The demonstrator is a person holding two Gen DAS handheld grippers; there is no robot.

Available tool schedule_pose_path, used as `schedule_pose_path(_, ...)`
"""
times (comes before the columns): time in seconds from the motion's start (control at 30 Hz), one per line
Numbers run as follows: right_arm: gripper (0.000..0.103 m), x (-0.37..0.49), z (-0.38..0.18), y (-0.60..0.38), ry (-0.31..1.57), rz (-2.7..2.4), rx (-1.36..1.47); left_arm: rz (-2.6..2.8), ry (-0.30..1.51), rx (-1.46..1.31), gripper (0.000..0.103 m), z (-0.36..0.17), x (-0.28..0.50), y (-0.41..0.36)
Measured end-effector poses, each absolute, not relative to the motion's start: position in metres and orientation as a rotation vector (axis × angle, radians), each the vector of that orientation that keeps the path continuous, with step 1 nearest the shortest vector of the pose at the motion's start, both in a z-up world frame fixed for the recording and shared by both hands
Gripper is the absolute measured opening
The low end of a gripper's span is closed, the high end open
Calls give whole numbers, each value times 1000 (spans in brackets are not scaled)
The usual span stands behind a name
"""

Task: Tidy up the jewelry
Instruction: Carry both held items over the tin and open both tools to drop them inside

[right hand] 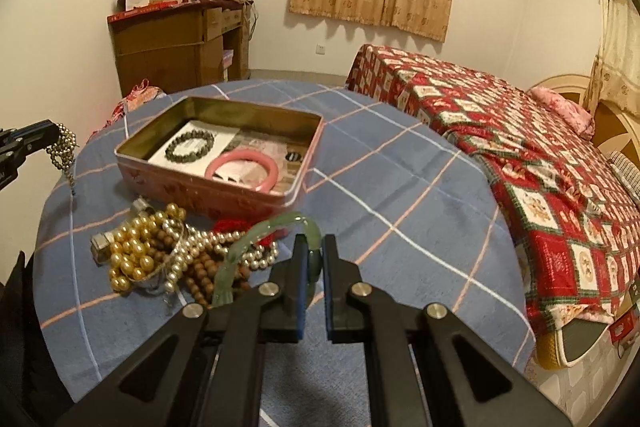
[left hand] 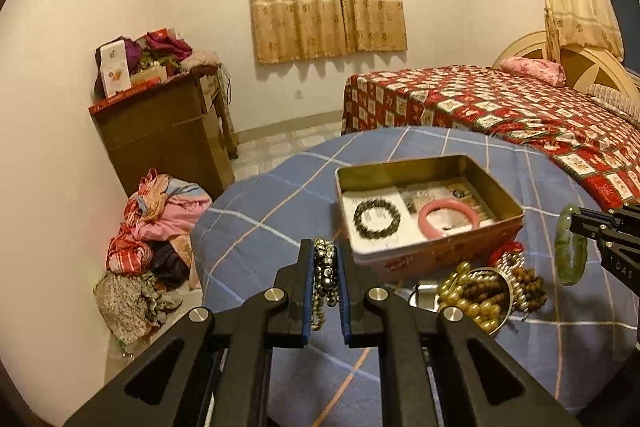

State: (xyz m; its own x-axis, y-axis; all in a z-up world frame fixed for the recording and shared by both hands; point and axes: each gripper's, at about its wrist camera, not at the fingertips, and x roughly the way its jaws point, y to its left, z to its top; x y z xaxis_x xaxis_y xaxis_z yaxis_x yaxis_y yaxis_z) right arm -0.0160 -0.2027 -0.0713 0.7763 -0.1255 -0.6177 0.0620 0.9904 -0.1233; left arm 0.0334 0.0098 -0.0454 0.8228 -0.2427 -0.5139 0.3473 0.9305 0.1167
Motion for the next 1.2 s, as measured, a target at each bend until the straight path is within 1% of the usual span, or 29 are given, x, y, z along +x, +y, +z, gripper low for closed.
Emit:
schedule_pose_path(0.53,8,3,-28,-205,592,-130,-129,-352,452,246,10,-13,46,-23)
schedule_pose_path(0.77,8,9,-23,-208,578,-141,-130,-337,432,243,10,-6,56,-26)
schedule_pose_path(1.2,8,21,-20,-211,563,-158,-129,-324,421,251,10,-8,70,-34)
